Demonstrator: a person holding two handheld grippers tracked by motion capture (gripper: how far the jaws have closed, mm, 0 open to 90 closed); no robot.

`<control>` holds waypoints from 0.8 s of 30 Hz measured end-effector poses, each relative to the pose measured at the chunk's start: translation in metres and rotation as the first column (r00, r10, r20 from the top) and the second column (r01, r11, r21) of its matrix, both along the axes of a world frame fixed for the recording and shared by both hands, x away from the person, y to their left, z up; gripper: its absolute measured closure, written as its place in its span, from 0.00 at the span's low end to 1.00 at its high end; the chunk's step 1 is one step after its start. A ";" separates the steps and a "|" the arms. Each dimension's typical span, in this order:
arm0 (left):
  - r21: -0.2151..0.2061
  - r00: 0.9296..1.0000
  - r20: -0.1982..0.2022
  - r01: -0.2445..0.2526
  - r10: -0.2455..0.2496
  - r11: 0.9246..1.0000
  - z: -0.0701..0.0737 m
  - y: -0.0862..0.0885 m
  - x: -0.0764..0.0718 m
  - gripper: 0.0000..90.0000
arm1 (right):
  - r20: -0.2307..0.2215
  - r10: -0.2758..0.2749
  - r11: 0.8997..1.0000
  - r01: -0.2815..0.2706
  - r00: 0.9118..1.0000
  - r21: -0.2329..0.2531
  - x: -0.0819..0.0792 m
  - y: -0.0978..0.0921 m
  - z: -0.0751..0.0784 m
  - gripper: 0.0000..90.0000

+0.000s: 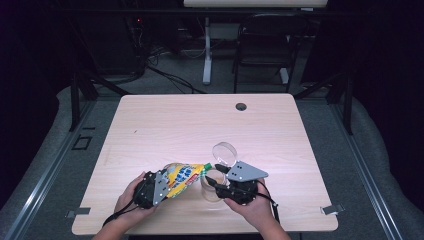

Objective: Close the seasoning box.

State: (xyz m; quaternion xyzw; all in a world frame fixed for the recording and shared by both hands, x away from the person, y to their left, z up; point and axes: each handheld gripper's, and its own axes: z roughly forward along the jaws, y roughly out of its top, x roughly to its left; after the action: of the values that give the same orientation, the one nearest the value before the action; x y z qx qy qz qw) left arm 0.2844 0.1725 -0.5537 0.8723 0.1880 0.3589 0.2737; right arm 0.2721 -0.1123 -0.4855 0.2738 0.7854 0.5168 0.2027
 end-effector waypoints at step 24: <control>0.022 0.999 -0.038 -0.001 0.002 1.000 -0.009 -0.003 0.002 0.58 | -0.002 0.047 0.999 -0.047 0.999 -0.015 -0.001 0.009 -0.006 0.61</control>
State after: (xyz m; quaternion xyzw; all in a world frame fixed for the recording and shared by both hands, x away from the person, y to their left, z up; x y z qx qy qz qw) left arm 0.2865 0.1698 -0.5631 0.8817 0.1897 0.3446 0.2603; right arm 0.2707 -0.1028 -0.4915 0.2539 0.7957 0.5153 0.1920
